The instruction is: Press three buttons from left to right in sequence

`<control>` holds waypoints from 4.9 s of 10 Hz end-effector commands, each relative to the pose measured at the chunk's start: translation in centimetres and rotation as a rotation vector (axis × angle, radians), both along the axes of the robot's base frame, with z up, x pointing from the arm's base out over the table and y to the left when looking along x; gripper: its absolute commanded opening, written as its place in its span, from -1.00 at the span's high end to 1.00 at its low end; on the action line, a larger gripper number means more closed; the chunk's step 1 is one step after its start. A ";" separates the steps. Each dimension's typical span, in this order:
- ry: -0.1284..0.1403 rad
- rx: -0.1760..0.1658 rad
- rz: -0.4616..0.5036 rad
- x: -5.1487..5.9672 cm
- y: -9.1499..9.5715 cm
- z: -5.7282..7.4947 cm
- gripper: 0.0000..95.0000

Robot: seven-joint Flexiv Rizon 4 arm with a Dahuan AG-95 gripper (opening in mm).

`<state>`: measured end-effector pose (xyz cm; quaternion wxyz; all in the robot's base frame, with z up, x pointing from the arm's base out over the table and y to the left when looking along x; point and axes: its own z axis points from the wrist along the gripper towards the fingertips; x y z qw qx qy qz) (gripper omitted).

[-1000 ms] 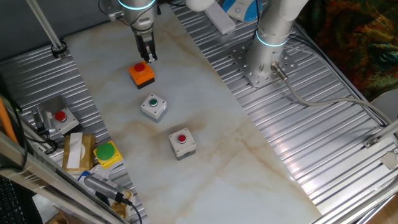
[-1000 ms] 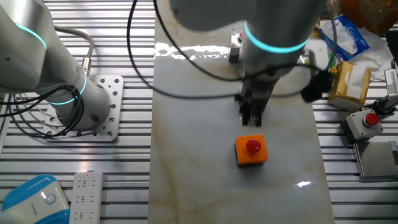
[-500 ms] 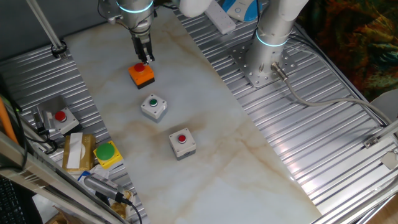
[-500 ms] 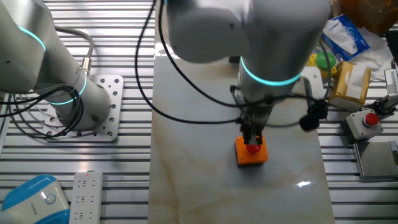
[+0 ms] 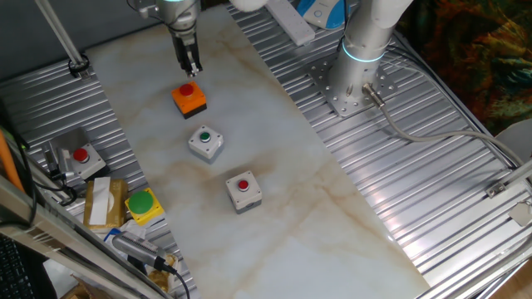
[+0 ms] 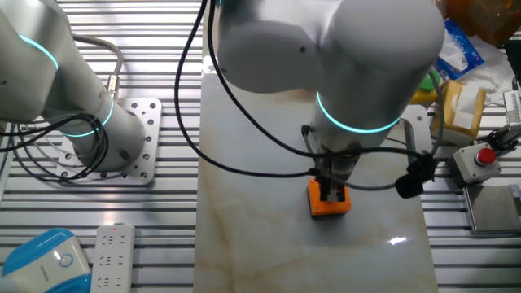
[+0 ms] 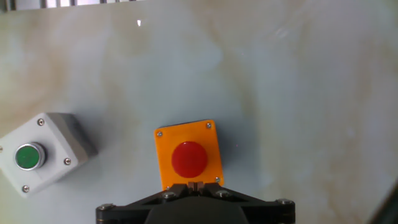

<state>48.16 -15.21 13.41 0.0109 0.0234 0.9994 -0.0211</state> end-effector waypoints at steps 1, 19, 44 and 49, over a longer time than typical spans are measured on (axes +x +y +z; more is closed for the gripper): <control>0.001 0.031 -0.002 0.0 -0.1 0.1 1.00; 0.006 0.093 -0.012 1.2 0.8 -5.0 1.00; 0.013 0.138 -0.078 4.7 15.7 -1.2 1.00; 0.020 0.133 -0.072 4.3 17.0 -2.1 1.00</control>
